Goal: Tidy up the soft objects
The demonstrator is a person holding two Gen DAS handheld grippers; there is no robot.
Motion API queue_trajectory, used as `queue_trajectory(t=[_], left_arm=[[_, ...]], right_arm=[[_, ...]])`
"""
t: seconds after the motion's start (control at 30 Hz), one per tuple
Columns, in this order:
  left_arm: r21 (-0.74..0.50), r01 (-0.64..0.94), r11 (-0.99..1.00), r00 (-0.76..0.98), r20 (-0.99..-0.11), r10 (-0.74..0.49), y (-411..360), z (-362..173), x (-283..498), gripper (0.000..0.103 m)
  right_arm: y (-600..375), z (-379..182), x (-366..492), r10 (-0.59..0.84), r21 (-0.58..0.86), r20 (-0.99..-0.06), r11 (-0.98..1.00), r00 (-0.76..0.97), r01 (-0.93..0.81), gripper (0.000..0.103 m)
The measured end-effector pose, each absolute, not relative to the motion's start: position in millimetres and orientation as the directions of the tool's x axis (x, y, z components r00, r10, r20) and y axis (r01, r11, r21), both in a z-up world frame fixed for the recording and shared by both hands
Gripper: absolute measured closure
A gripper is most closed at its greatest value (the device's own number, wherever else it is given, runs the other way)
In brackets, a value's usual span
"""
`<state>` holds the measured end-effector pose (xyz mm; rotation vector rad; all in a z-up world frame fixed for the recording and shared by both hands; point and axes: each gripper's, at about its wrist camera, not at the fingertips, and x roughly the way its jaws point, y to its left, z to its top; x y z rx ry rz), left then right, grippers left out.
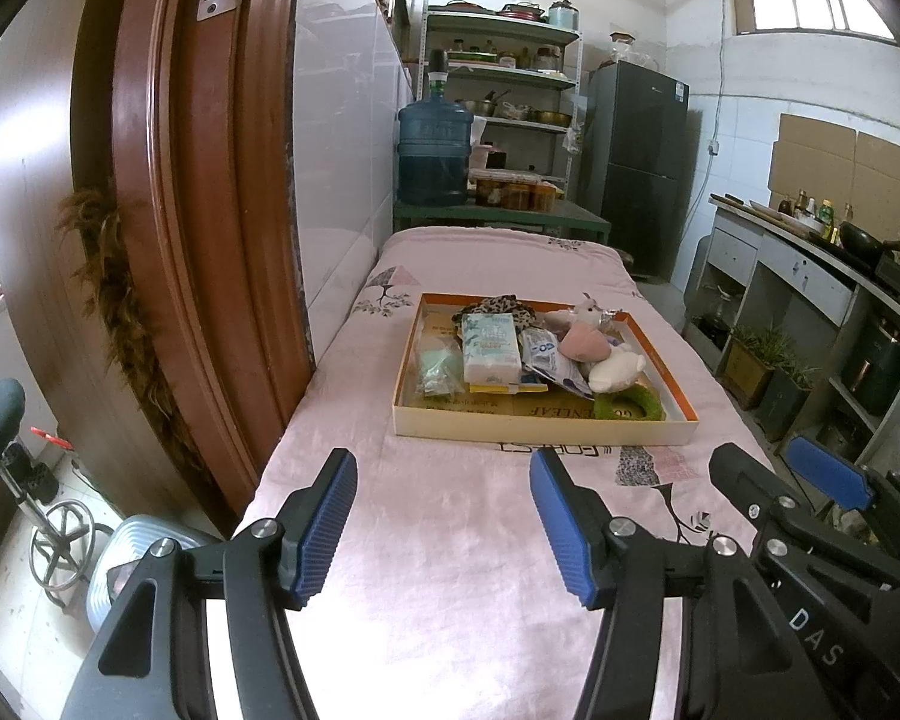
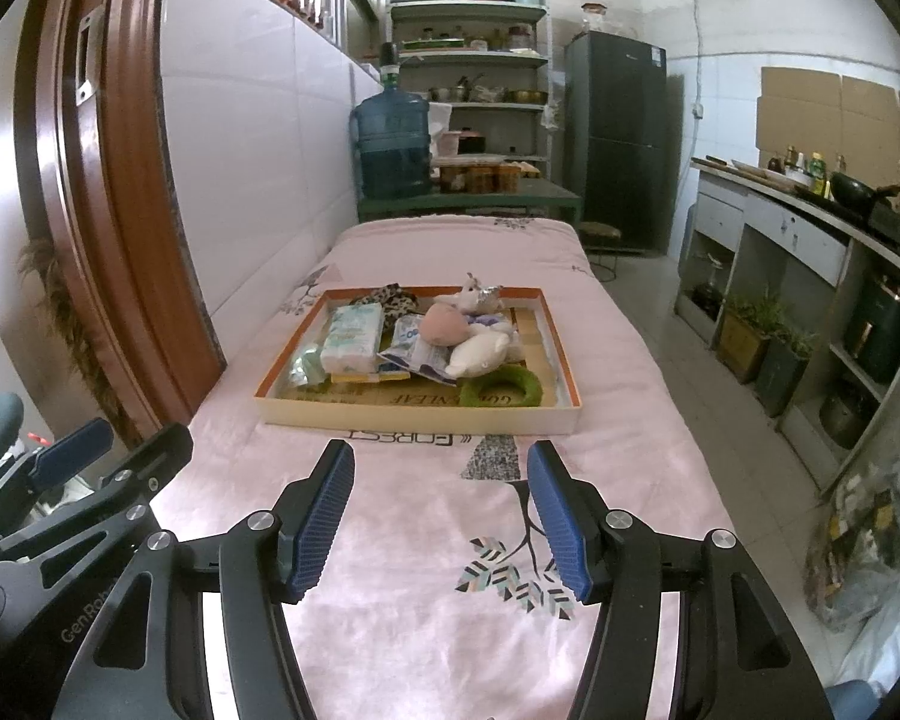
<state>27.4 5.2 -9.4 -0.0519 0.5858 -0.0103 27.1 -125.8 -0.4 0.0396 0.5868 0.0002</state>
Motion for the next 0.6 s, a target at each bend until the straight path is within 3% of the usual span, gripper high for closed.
queue_trajectory(t=[0.6], left_arm=[[-0.052,-0.004,0.999,0.833,-0.553,-0.025,5.8,-9.1,28.4,0.043]], right_arm=[[-125.2,0.0,27.7,0.012,0.037,-0.555,0.999,0.832,0.011,0.041]])
